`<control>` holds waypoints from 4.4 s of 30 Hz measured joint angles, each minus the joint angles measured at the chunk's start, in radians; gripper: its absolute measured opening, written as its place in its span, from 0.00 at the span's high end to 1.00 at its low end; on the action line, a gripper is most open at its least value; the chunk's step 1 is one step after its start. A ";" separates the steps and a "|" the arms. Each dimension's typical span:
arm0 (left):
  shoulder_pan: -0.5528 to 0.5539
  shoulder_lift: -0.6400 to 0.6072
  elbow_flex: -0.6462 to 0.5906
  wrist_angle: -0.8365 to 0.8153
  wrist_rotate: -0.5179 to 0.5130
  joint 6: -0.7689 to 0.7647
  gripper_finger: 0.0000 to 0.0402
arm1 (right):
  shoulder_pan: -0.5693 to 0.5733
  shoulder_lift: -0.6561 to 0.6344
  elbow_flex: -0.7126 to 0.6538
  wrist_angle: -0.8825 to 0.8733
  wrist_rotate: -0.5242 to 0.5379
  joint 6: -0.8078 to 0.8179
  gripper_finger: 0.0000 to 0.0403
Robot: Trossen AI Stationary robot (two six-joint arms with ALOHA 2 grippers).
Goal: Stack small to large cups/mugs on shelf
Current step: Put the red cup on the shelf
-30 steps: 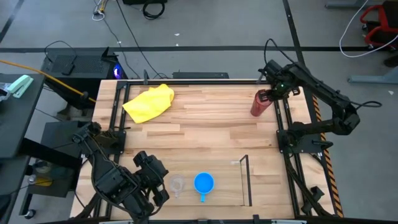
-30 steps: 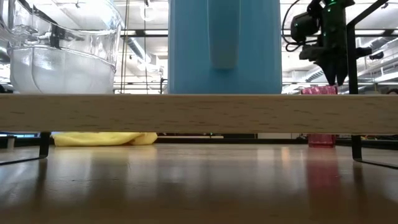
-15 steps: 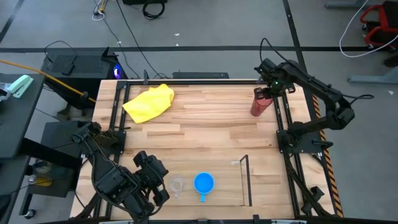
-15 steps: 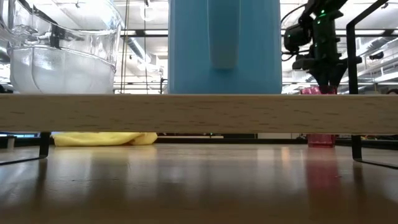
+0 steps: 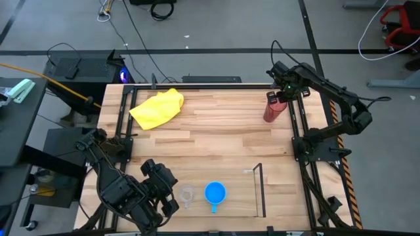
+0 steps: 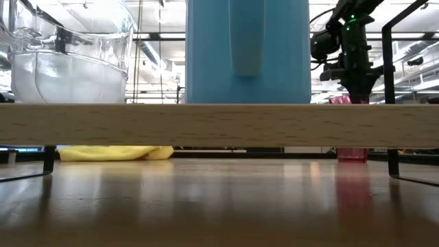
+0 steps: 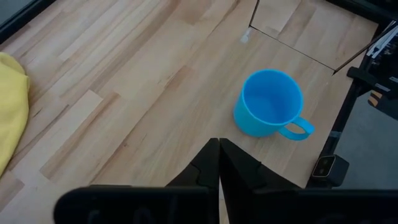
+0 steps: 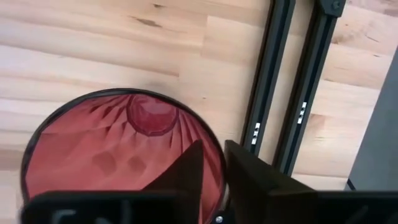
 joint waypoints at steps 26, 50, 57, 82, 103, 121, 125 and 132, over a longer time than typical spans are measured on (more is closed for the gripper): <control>0.000 -0.001 0.000 0.000 0.000 0.027 0.95 | 0.285 -0.085 0.345 -0.232 -0.035 -0.045 0.99; 0.051 -0.002 0.000 0.000 0.048 0.054 0.95 | 1.326 0.117 0.755 -0.229 -0.063 0.509 0.99; 0.056 -0.002 0.000 0.000 0.061 0.053 0.98 | 1.426 0.251 0.755 -0.229 -0.062 0.505 0.99; 0.056 -0.002 0.000 0.000 0.077 0.048 0.94 | 1.447 0.472 0.755 -0.129 -0.077 0.340 0.99; 0.055 0.000 0.000 0.000 0.077 0.043 0.93 | 1.453 0.484 0.729 -0.101 -0.074 0.315 0.99; 0.053 0.000 0.000 0.000 0.081 0.041 0.94 | 1.459 0.484 0.671 -0.075 -0.081 0.314 0.96; 0.053 0.000 0.000 0.000 0.081 0.041 0.94 | 1.459 0.484 0.671 -0.071 -0.081 0.314 0.91; 0.053 0.000 0.000 0.000 0.081 0.040 0.97 | 1.459 0.484 0.671 -0.068 -0.080 0.314 0.87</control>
